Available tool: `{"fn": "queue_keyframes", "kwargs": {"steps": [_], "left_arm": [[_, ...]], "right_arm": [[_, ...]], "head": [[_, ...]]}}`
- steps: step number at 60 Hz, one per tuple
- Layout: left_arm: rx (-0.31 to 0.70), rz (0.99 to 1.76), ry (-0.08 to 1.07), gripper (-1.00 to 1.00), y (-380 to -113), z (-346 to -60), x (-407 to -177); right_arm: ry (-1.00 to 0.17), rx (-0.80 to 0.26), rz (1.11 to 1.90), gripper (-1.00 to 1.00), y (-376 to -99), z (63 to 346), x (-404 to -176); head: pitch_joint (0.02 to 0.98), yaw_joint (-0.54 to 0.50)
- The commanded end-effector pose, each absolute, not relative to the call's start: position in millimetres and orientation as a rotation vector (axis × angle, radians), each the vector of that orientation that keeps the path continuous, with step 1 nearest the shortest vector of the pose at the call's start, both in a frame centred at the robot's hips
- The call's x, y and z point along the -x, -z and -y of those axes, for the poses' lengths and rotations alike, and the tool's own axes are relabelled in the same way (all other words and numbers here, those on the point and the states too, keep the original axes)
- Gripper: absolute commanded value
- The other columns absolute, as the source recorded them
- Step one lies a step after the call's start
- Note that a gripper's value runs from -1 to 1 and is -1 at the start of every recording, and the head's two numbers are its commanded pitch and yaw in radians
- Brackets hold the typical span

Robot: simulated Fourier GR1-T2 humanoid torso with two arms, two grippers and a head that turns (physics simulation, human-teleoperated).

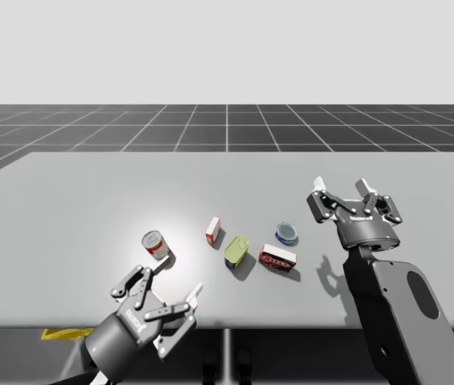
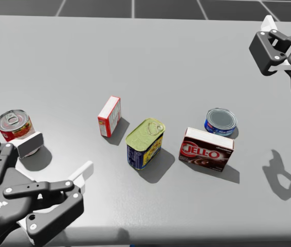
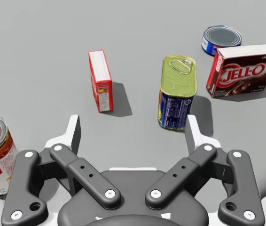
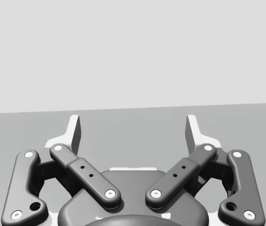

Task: Lift the meat can off the table.

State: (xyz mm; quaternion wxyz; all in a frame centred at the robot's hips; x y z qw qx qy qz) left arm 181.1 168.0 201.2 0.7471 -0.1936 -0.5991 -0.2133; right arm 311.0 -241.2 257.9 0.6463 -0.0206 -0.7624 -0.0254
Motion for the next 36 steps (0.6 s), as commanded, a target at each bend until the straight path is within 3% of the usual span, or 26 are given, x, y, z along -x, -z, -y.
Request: {"fn": "queue_keyframes", "kwargs": {"steps": [1, 36], "left_arm": [[0.447, 1.257, 0.493, -1.00, -178.2, -148.5, -180.5], [0.419, 1.163, 0.523, -1.00, -153.6, -88.3, -221.4]], "right_arm": [[0.057, 0.047, 1.734, -1.00, -257.7, 240.5, -311.0], [0.059, 0.046, 1.736, -1.00, -258.5, 240.4, -310.3]], "head": [[0.829, -0.05], [0.827, -0.05]]}}
